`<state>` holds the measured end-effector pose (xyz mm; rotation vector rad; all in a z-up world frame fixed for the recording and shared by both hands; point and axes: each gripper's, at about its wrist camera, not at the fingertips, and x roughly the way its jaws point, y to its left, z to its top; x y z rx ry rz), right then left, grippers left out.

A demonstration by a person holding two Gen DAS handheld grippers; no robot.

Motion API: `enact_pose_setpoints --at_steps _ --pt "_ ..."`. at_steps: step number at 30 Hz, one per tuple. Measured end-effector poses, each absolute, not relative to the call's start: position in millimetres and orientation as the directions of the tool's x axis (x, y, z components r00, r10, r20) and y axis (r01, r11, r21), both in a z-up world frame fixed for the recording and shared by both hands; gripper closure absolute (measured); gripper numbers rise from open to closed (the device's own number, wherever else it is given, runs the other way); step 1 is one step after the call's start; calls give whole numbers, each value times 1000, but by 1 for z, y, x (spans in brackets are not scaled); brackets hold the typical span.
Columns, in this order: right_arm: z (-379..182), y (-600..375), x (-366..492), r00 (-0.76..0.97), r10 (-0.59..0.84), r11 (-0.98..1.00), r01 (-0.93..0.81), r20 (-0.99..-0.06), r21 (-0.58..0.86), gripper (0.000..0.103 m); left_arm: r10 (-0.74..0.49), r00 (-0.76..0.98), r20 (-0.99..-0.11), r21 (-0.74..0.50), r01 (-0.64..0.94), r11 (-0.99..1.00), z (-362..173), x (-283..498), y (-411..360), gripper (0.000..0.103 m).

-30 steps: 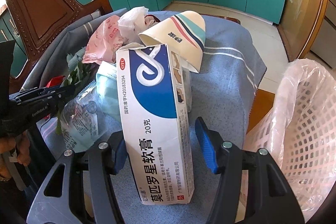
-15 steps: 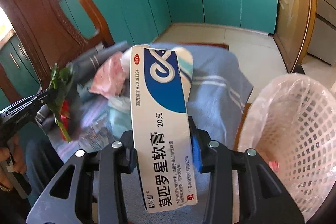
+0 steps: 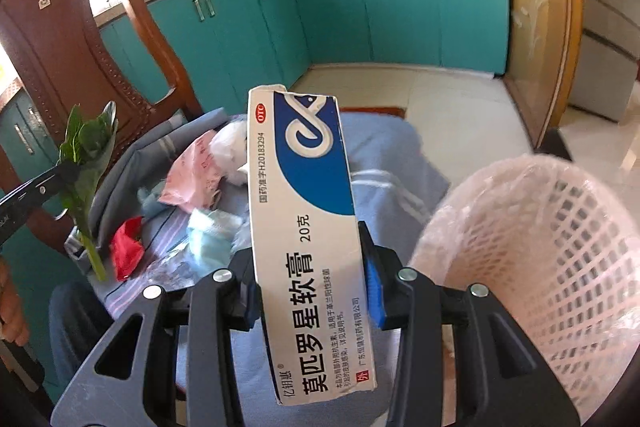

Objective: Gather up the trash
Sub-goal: 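Drop the leaves and ointment box into the white basket with both tools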

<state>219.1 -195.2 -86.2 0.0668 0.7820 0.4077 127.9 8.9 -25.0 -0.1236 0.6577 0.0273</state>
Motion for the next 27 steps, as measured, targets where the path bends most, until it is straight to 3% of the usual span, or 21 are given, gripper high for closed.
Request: enact_pose_setpoints --at_steps 7,15,21,27 --pt "-67 -275 228 731 222 972 -113 -646 205 62 -149 784 -603 -133 85 987 -29 140 -43 92" --pt "-78 -365 216 730 139 943 108 -669 313 62 -355 735 -578 -196 298 934 -27 169 -121 92" --pt "-82 -391 209 731 104 929 171 -674 329 62 -463 614 -639 -243 409 879 -61 192 -196 92" --pt "-85 -386 211 717 104 940 155 -689 303 62 -458 567 -684 -211 447 869 -93 202 -231 92"
